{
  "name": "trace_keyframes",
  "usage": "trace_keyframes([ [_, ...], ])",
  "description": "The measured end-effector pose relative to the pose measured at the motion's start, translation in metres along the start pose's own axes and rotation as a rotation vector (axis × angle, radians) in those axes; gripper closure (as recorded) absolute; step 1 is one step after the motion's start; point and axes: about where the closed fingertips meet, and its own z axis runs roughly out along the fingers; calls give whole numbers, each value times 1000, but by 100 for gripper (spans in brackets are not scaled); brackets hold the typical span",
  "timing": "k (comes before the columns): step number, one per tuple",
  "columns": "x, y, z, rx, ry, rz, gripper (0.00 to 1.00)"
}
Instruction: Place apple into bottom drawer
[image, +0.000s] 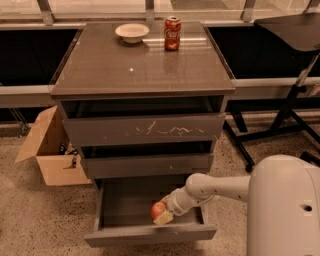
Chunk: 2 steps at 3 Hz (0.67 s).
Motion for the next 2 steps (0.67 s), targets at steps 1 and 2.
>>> trace_keyframes([
  [1, 2, -25, 9, 35, 28, -63, 100],
  [2, 3, -72, 27, 61, 26, -182, 100],
])
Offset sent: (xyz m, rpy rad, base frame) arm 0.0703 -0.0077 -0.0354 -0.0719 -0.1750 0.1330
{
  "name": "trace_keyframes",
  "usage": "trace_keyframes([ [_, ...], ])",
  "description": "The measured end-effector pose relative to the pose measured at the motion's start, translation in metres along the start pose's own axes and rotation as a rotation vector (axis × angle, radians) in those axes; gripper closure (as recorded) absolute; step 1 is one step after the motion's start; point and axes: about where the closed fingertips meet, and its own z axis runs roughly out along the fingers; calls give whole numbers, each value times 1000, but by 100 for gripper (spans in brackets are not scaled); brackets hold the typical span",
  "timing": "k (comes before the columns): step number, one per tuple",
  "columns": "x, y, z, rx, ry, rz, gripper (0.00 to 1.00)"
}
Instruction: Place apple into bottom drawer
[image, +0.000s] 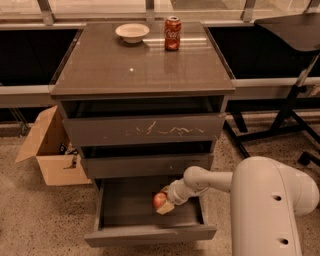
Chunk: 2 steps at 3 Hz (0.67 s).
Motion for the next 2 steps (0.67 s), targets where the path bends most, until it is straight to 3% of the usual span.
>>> trace_keyframes([
  [1, 3, -1, 7, -1, 4, -5, 100],
  [2, 12, -7, 25, 26, 10, -47, 100],
])
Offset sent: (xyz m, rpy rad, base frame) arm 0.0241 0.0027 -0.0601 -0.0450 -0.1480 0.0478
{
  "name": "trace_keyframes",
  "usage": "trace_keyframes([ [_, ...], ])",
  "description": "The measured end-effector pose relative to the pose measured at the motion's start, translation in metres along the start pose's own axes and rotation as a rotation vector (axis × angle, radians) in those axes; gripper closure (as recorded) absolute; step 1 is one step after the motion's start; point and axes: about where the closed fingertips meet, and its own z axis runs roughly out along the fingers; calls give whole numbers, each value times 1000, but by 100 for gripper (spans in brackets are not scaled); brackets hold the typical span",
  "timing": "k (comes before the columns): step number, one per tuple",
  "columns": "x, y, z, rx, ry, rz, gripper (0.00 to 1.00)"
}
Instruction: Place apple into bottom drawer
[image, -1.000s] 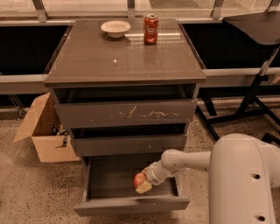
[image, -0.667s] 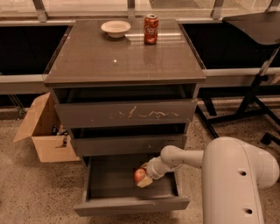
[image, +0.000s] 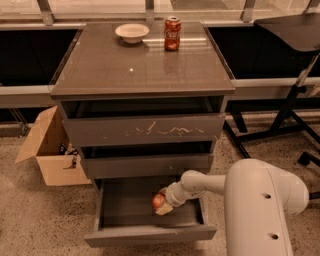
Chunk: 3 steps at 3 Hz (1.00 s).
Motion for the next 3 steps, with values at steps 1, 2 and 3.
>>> trace_keyframes([
  [1, 9, -5, 21, 27, -13, -42, 100],
  [2, 14, -8, 37, 38, -44, -73, 100],
  [3, 18, -10, 50, 33, -84, -93, 100],
])
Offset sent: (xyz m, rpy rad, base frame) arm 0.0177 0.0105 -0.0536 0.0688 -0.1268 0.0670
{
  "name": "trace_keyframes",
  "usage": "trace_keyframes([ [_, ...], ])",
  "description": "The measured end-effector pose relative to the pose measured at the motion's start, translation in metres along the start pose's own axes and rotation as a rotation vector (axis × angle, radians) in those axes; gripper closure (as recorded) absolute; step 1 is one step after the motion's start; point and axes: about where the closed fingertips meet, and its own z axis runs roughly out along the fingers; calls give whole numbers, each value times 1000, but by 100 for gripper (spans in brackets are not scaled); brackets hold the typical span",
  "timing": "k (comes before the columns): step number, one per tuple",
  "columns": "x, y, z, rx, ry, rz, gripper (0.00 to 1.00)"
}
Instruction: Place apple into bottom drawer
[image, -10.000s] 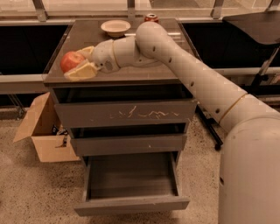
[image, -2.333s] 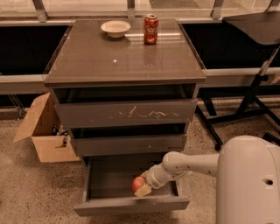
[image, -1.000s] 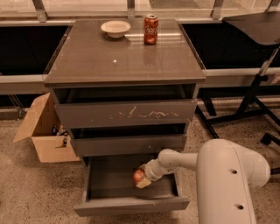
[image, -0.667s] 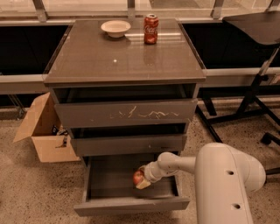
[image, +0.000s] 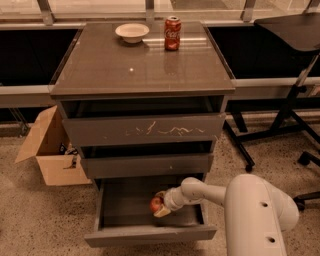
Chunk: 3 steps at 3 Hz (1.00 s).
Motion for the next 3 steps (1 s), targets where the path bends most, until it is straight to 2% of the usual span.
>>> trace_keyframes([
  [1, 7, -1, 14, -19, -59, 4, 83],
  [3, 14, -6, 29, -35, -121, 10, 37],
])
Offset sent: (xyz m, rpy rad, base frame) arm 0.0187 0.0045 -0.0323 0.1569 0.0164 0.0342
